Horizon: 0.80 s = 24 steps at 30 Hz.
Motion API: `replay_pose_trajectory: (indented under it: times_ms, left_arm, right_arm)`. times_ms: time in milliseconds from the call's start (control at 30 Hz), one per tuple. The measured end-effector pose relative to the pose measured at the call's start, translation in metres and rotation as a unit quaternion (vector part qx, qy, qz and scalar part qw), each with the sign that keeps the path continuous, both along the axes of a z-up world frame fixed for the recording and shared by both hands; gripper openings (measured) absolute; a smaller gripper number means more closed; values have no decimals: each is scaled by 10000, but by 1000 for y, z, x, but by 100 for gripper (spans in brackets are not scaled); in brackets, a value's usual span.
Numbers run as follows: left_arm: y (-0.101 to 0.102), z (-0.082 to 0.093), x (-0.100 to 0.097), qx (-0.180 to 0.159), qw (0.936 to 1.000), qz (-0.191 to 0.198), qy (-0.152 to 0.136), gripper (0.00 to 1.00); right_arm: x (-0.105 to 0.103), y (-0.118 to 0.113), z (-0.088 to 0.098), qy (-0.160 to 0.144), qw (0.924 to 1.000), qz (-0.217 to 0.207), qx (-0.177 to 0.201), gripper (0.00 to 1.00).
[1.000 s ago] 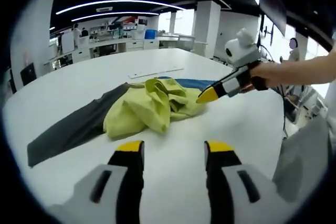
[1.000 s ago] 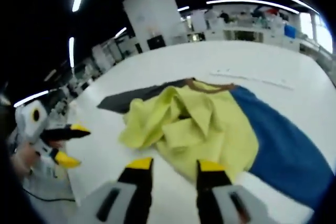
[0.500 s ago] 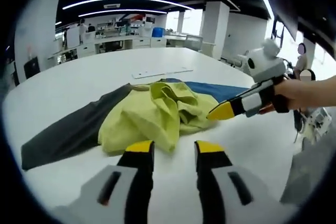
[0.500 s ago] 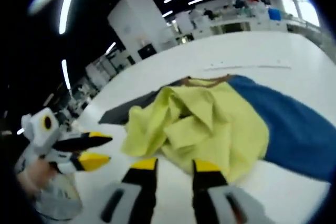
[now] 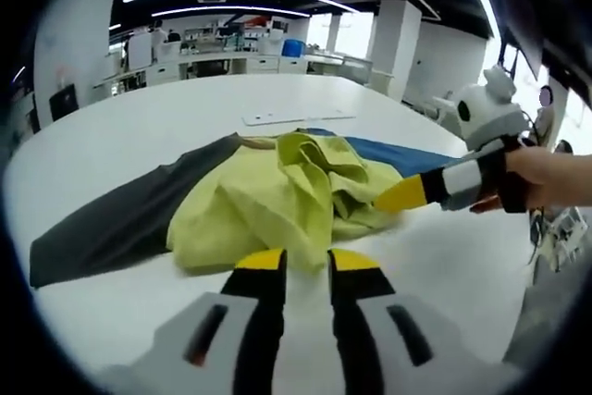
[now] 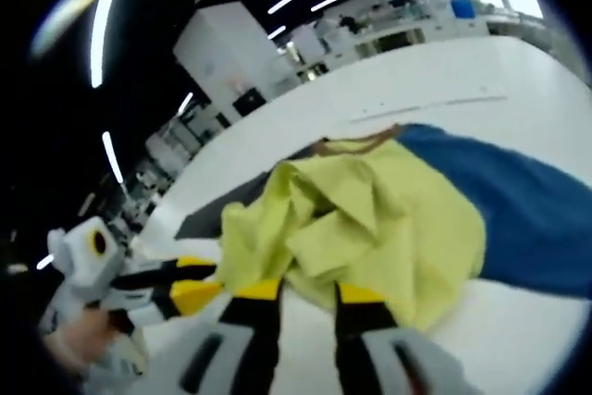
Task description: Fold the garment on the visible template until the final outline fits inside the template.
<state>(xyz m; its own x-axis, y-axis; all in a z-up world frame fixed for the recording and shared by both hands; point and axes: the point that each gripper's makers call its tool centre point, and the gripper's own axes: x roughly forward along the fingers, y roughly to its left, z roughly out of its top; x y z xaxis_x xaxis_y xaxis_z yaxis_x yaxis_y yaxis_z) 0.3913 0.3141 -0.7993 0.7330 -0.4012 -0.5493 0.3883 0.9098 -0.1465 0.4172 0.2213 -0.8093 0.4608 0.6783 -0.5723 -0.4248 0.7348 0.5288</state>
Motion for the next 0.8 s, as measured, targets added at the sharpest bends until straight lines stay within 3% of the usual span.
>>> replay_pose_trajectory:
  times_ms: [367, 533, 800]
  left_arm:
    - [1, -5, 2, -49, 9999, 83, 90, 4]
    - [5, -7, -2, -66, 9998, 119, 127, 2]
    - [6, -6, -10, -134, 9997, 135, 159, 0]
  right_arm:
    - [14, 4, -3, 270, 9983, -394, 327, 12]
    - [17, 1, -7, 191, 9990, -354, 183, 0]
    - [12, -2, -6, 67, 9997, -237, 25, 0]
